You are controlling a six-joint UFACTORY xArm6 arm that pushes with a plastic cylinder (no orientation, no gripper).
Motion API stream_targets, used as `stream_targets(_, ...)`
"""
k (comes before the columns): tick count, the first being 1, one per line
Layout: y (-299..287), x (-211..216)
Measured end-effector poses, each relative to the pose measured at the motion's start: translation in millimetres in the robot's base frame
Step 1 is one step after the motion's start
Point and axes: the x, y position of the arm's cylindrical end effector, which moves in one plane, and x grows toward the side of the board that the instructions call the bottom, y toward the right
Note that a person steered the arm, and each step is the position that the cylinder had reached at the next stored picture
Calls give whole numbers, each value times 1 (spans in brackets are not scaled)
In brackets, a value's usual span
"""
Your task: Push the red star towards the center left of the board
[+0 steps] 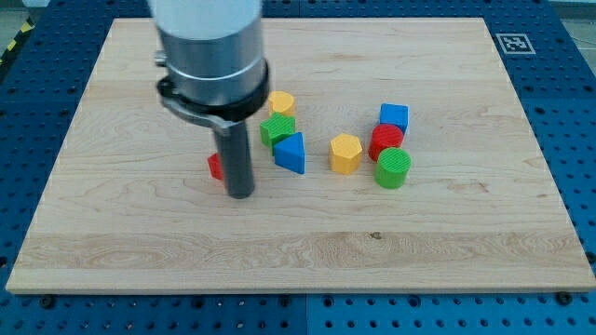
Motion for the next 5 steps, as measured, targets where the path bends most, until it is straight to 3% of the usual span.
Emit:
stream_targets(2, -1, -47)
stream_targets(3, 25, -47)
stream_targets(5, -12, -64)
